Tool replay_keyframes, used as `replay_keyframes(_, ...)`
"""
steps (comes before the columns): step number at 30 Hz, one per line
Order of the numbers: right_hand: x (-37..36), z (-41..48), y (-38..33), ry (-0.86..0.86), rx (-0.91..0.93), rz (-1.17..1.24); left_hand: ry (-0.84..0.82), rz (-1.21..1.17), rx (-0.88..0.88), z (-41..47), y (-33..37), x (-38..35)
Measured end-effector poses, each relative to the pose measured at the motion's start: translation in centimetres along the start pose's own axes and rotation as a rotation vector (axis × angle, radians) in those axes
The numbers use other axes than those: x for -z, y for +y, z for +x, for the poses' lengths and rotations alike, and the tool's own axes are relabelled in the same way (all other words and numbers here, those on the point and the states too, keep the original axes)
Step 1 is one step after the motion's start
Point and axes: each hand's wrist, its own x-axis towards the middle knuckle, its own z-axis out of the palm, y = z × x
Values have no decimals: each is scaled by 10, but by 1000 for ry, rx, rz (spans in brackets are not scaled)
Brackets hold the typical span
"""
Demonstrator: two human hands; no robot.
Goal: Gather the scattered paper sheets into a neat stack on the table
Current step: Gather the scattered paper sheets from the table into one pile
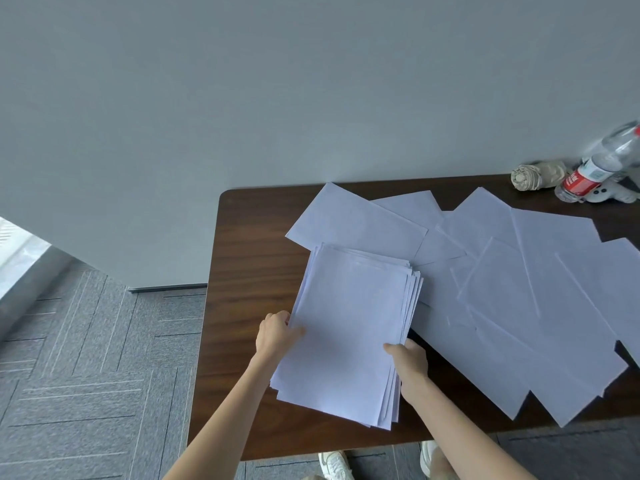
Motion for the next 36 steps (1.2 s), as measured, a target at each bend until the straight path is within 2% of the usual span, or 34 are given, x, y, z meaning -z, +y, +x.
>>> replay_keyframes(3,-5,-4,1,79,25,-19,3,-101,-28,-6,4,-4)
replay_keyframes(7,-6,-5,-4,82,-4,-29,-146,-359,26,-9,9,5)
replay_keyframes(14,-4,2,-4,21,-77,30,-189,-459,69,-6,-2,20)
replay_keyframes(16,-5,3,-1,25,-69,34,-279,-493,63,-6,-5,21)
replay_keyframes(19,-4,1,5,37,-32,27,-480,-677,82,-11,-9,18)
replay_keyframes(22,-2,1,9,11,-29,65,-548,-768,61,-14,-15,13)
replay_keyframes(26,0,-5,9,-10,10,89,-538,-752,-59,-13,-21,11)
replay_keyframes(31,-2,-11,8,-88,81,95,-425,-742,-232,-17,-21,20)
replay_keyframes(36,-2,-1,-10,-141,133,44,-348,-818,-241,-24,-28,41)
